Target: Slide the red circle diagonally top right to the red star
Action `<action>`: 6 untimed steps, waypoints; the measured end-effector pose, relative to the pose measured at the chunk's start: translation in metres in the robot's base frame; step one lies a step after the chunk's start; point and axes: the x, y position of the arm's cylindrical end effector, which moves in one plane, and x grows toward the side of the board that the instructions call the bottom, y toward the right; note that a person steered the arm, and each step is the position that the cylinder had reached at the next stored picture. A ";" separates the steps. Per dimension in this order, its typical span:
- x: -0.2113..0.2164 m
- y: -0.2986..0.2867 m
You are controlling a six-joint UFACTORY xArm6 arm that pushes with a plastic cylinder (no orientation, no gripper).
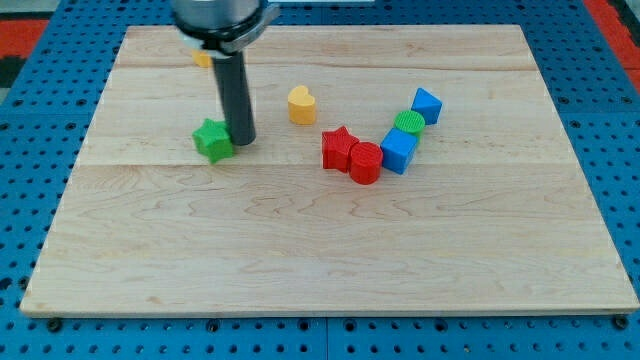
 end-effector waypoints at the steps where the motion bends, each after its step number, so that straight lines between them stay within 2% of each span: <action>1: 0.019 0.000; 2: 0.056 0.060; 3: 0.062 0.134; 4: 0.067 0.166; 6: 0.001 0.161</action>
